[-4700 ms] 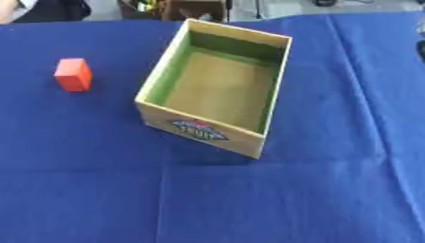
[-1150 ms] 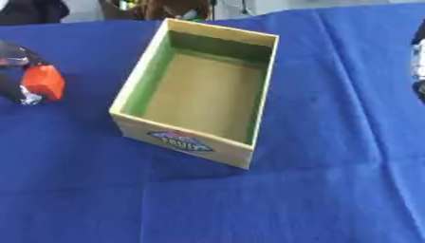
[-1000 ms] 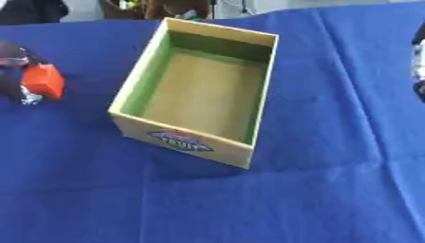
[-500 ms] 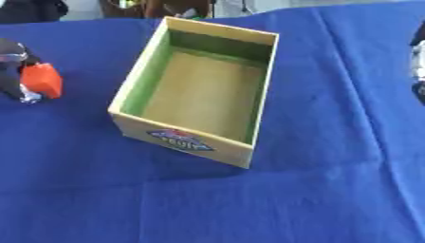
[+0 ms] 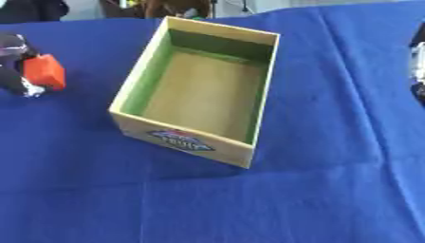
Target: Pick up objects on the table and place them in the box.
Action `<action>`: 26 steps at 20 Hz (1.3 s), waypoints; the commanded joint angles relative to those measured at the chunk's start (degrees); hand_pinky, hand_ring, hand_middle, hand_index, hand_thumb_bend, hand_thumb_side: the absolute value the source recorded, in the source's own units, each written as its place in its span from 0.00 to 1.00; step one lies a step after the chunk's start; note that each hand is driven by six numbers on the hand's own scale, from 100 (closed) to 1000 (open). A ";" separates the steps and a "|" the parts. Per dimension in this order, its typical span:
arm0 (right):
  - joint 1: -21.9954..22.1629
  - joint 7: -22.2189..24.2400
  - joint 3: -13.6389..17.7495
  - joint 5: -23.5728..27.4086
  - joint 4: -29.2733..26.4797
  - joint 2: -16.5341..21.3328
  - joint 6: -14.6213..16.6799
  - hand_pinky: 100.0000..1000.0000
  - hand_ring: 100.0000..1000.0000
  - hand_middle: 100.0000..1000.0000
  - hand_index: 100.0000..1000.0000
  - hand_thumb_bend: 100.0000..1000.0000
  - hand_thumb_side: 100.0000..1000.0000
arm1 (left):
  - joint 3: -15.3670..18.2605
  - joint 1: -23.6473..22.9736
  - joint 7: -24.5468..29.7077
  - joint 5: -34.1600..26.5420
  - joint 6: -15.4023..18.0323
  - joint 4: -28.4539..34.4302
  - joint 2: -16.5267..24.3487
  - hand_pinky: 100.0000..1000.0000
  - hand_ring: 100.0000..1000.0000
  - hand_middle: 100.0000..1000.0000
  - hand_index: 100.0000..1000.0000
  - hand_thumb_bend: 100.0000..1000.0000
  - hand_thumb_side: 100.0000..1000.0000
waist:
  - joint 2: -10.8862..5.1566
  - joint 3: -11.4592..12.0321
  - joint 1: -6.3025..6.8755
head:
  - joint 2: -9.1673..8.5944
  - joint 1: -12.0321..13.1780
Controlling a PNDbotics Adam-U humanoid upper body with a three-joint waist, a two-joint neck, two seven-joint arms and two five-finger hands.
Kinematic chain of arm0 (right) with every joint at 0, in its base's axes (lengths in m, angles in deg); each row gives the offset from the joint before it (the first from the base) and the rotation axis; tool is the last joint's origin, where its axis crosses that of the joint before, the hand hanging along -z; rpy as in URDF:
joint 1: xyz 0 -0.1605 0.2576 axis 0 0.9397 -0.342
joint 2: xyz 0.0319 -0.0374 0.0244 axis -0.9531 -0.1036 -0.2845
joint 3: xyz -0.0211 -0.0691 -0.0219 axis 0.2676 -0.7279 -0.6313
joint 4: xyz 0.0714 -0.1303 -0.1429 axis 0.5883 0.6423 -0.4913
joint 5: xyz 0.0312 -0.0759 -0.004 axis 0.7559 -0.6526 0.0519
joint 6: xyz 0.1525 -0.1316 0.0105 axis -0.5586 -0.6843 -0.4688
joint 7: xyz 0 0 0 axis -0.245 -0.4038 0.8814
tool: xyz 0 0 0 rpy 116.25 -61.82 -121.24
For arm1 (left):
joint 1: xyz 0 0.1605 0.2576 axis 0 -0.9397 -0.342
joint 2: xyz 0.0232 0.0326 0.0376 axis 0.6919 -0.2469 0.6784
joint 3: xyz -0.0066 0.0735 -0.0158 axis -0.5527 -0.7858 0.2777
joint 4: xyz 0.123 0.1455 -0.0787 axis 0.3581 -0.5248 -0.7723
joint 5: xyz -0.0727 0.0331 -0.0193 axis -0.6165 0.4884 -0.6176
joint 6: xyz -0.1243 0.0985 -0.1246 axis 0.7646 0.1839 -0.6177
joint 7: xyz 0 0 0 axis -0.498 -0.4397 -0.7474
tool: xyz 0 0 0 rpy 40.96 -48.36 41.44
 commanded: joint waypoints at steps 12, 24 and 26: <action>0.28 -0.02 0.71 0.58 -0.84 0.45 -0.20 0.73 0.61 0.55 0.75 0.00 0.54 | -2.12 3.45 -4.53 -6.32 -2.27 16.06 -0.65 0.21 0.40 0.26 0.44 0.00 0.42 | -4.92 1.44 -0.20 | 2.73 -1.79; -0.06 0.09 0.45 1.18 -0.84 -0.05 -0.08 0.73 0.61 0.55 0.75 0.00 0.54 | -7.52 9.12 -0.14 -9.32 -2.24 21.14 -12.31 0.19 0.38 0.25 0.42 0.00 0.42 | -6.31 0.74 0.22 | 3.12 -1.32; -0.24 0.09 0.42 1.23 -0.84 -0.15 -0.05 0.73 0.61 0.55 0.75 0.00 0.54 | -8.40 9.71 0.01 -9.04 -2.02 20.49 -14.19 0.19 0.38 0.24 0.42 0.00 0.42 | -6.23 0.53 0.37 | 3.12 -1.20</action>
